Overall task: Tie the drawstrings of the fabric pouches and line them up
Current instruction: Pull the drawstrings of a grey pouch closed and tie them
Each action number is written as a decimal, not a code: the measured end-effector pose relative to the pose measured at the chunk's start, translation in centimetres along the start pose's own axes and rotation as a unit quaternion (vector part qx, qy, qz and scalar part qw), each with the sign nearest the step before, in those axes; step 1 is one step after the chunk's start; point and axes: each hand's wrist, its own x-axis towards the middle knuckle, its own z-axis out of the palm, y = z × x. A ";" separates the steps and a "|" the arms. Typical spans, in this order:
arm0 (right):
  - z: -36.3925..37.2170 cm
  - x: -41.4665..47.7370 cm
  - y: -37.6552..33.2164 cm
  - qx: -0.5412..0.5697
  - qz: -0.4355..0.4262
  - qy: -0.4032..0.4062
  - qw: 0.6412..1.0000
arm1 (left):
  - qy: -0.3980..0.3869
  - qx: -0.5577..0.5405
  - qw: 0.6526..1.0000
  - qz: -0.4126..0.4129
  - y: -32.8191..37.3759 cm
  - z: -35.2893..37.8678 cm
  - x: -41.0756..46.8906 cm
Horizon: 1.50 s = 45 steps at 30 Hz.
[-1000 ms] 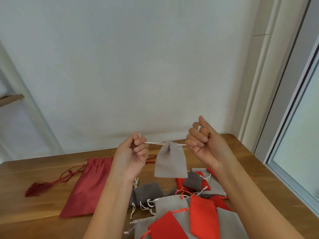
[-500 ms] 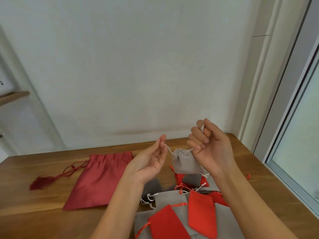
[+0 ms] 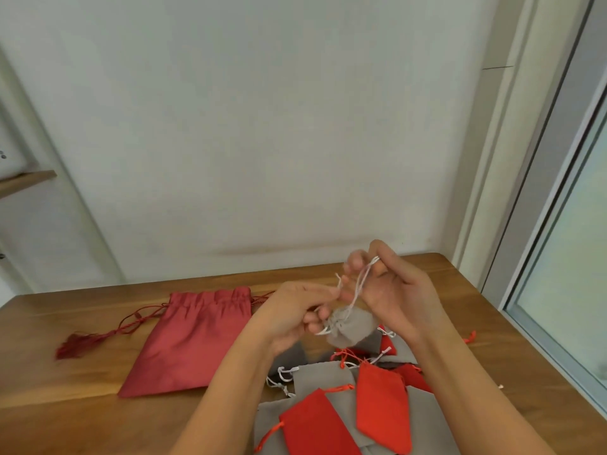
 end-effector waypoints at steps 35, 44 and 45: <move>4.3 3.2 -0.7 -0.770 -0.067 0.057 0.632 | 0.162 0.144 0.971 0.101 2.1 -2.6 -0.9; 3.5 2.2 -2.5 -0.706 -0.135 0.122 0.684 | 0.129 0.103 0.985 0.049 2.1 -4.1 -1.4; 3.6 2.1 -2.7 -0.698 -0.122 0.112 0.697 | 0.126 0.086 0.987 0.041 2.2 -4.2 -1.5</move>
